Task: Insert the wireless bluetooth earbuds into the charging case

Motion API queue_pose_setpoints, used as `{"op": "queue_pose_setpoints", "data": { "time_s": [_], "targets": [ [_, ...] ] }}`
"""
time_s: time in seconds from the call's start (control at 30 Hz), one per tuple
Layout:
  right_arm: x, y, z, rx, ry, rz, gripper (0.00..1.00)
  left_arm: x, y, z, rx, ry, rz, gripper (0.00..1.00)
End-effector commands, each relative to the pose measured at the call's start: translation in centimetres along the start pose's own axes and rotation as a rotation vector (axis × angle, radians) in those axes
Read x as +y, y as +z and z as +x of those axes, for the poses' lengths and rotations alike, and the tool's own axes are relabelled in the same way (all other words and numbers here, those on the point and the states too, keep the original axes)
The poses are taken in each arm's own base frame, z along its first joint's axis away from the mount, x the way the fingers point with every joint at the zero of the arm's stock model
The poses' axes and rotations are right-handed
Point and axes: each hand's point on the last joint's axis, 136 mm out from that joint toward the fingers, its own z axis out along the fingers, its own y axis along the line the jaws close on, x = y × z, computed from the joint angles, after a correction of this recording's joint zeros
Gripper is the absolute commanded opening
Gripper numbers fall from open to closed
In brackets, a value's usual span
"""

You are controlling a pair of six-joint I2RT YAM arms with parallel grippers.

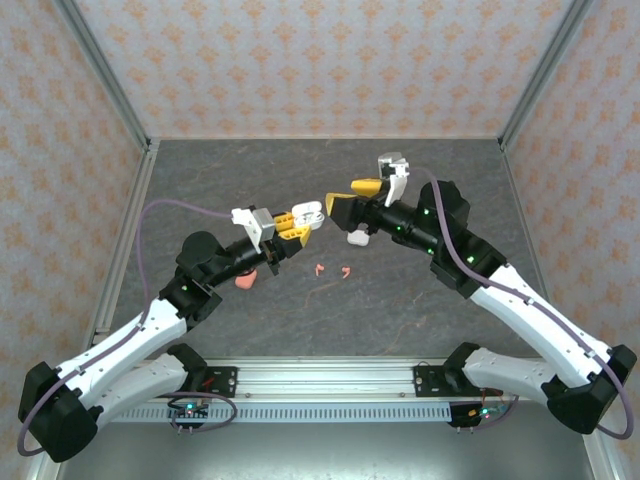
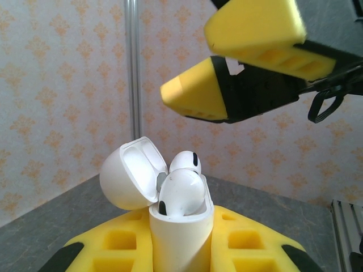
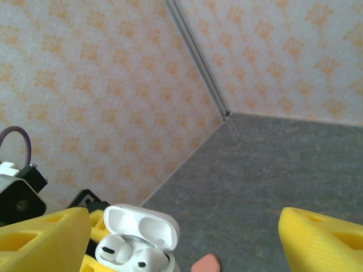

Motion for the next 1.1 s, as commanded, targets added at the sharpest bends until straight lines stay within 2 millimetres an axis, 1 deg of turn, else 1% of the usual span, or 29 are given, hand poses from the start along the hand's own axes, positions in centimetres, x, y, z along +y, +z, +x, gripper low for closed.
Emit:
{"op": "queue_pose_setpoints", "data": {
  "time_s": [0.0, 0.07, 0.23, 0.57, 0.73, 1.07],
  "targets": [
    [0.9, -0.4, 1.1, 0.068, 0.05, -0.07, 0.82, -1.6, -0.5, -2.7, -0.084, 0.032, 0.068, 0.0],
    [0.8, -0.2, 1.8, 0.091, 0.062, -0.075, 0.77, -1.7, -0.4, -2.8, -0.083, 0.033, 0.076, 0.0],
    [0.5, 0.3, 2.6, 0.117, 0.076, -0.079, 0.75, -1.8, -0.4, -2.8, -0.079, 0.033, 0.08, 0.0],
    [-0.5, 0.8, 4.4, 0.17, 0.089, -0.053, 0.63, -1.6, -0.4, -3.0, -0.086, 0.031, 0.071, 0.0],
    [-0.4, 1.1, 5.0, 0.191, 0.095, -0.072, 0.62, -1.6, -0.4, -3.0, -0.085, 0.03, 0.068, 0.0],
    [0.1, 1.6, 5.1, 0.199, 0.111, -0.113, 0.62, -1.5, -0.4, -2.9, -0.079, 0.03, 0.066, 0.0]
  ]
}}
